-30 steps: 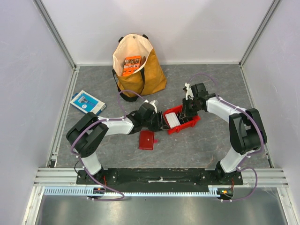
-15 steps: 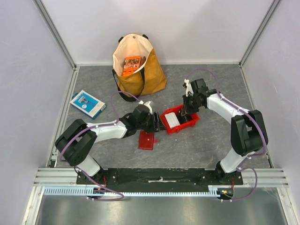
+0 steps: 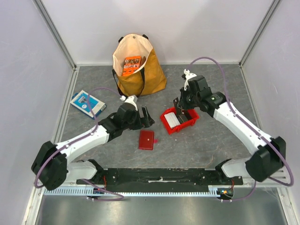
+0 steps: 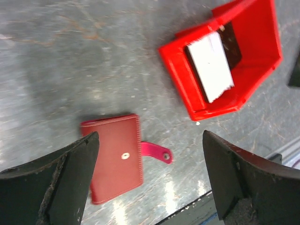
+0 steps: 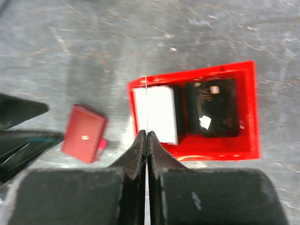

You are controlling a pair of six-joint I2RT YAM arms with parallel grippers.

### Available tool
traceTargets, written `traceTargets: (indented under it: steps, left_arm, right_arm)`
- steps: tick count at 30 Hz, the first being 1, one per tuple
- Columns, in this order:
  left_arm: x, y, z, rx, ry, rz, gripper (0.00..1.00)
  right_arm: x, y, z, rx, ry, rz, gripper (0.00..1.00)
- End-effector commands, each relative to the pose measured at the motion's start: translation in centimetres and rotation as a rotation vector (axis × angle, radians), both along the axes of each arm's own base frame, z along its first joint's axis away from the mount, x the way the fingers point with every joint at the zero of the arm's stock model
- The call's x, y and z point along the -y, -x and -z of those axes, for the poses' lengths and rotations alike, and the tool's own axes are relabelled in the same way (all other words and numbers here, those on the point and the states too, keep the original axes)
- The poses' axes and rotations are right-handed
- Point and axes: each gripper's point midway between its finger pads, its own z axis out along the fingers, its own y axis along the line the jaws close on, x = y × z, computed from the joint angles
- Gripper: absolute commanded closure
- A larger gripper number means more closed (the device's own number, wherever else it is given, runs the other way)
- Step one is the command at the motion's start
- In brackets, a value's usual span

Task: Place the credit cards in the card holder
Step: Pick up the credit card from the storage box, then insert the credit card into the card holder.

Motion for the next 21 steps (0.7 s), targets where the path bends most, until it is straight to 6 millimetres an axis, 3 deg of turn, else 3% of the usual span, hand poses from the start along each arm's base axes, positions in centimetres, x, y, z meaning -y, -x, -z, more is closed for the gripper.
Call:
traceTargets:
  steps: [1,5,7,12,16,21]
  left_arm:
    - [-5.3,0.7,0.7,-0.047,-0.097,-0.065,0.04]
    - [-8.4,1.7,0.2,-0.055,-0.093,-0.099,0.04]
    - [-9.6,2.1,0.6,-0.054,-0.111,-0.116,0.04]
    - [-10.9,3.1,2.8,-0.086,-0.133,-0.131,0.04]
    - [-9.9,4.1,3.9,-0.124,-0.058,-0.118,0.06]
    - [-8.9,4.1,4.0,-0.123,-0.013,-0.083,0.16]
  right_arm:
    - [-4.6,2.4,-2.7,0.014,-0.227,0.045,1.0]
    - [-10.4,6.6,-1.3,-0.037,-0.328,-0.021,1.0]
    - [-12.2,8.6,0.4,-0.04,-0.317,-0.021,1.0]
    - [-13.2,10.1,4.8,-0.079,-0.259,-0.012,1.0]
    - [-12.5,10.2,7.9,-0.121,-0.258,0.096,1.0]
    - [-11.8,9.7,8.4,-0.11,-0.313,0.196,1.0]
